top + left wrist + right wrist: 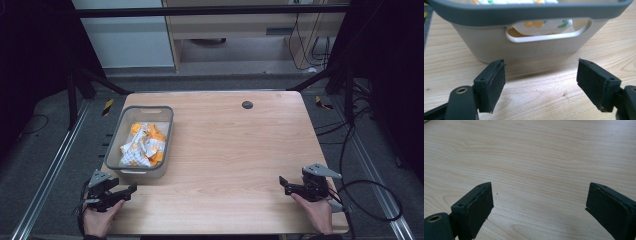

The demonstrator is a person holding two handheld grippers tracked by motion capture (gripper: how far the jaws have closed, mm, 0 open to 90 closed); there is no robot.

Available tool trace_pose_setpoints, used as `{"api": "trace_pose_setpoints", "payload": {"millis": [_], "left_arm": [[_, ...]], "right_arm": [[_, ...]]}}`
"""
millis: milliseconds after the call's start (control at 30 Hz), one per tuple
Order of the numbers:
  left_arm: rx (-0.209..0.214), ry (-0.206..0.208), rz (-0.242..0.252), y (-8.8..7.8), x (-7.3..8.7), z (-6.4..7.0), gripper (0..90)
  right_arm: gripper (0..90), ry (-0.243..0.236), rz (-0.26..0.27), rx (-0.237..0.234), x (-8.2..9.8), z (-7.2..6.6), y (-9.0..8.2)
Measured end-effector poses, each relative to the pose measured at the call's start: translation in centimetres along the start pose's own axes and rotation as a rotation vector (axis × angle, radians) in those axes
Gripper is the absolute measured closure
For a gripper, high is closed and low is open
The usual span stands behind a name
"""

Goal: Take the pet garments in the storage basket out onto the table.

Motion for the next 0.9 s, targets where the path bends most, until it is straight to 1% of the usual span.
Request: {"api": "trace_pose_setpoints", "payload": {"millis": [33,67,167,200,300,333,433,467,500,533,567,633,667,733,767,900], "left_arm": [[0.000,0.000,0.000,0.0,0.0,0.0,23.4],[-0.009,0.012,0.013,-0.4,-0.2,-0.1,23.9],[-0.007,0.017,0.024,-0.7,-0.5,0.0,24.7],[-0.013,0.024,0.034,-0.9,-0.6,0.0,24.7],[-0.011,0.023,0.047,-1.3,-0.9,0.3,25.5],[-0.011,0.023,0.056,-1.6,-1.2,0.4,25.6],[-0.008,0.017,0.068,-1.8,-1.5,0.4,25.7],[-0.004,0.012,0.074,-2.1,-1.8,0.4,25.7],[-0.001,0.008,0.080,-2.2,-2.0,0.5,25.7],[-0.001,0.013,0.081,-2.3,-2.2,0.5,25.7],[-0.001,0.013,0.081,-2.3,-2.2,0.5,25.7],[-0.002,0.018,0.091,-2.6,-2.7,0.6,25.7],[0.000,0.022,0.104,-2.9,-3.4,0.7,25.7],[0.001,0.023,0.108,-3.0,-3.5,0.7,25.9],[0.005,0.023,0.118,-3.3,-3.9,0.7,26.1],[0.004,0.025,0.131,-3.7,-4.3,0.6,26.6]], "right_arm": [[7.0,0.003,0.002,0.012,-0.1,0.1,0.0],[7.1,0.004,0.006,0.025,-0.2,0.1,-0.1],[7.3,0.013,0.013,0.027,-0.3,0.1,-0.1],[7.3,0.016,0.014,0.025,-0.4,0.1,-0.1],[7.6,0.015,0.013,0.026,-0.3,0.0,-0.1],[7.9,0.003,0.020,0.036,-0.4,0.0,0.0],[8.4,0.001,0.026,0.044,-0.5,-0.1,-0.1],[9.4,-0.013,0.032,0.061,-0.6,-0.1,0.0],[9.7,-0.017,0.032,0.067,-0.5,0.0,0.0],[10.5,-0.021,0.031,0.073,-0.5,0.0,0.1],[10.5,-0.021,0.031,0.073,-0.5,0.0,0.1],[11.7,-0.024,0.033,0.080,-0.5,0.0,0.1],[12.0,-0.020,0.034,0.078,-0.5,-0.1,0.1],[12.0,-0.016,0.034,0.078,-0.5,0.0,0.1],[12.2,-0.002,0.033,0.074,-0.5,-0.1,0.0],[12.2,0.006,0.031,0.069,-0.5,-0.1,0.0]]}}
Point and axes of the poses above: each handheld gripper's, and its own axes: y roughly forward along the jaws, x roughly out of its underside, z roughly to its right, the point moved 9 cm from there along y, roughly forward along the jaws, and after that the axes turned 5 degrees about x, right-handed, at the moved point
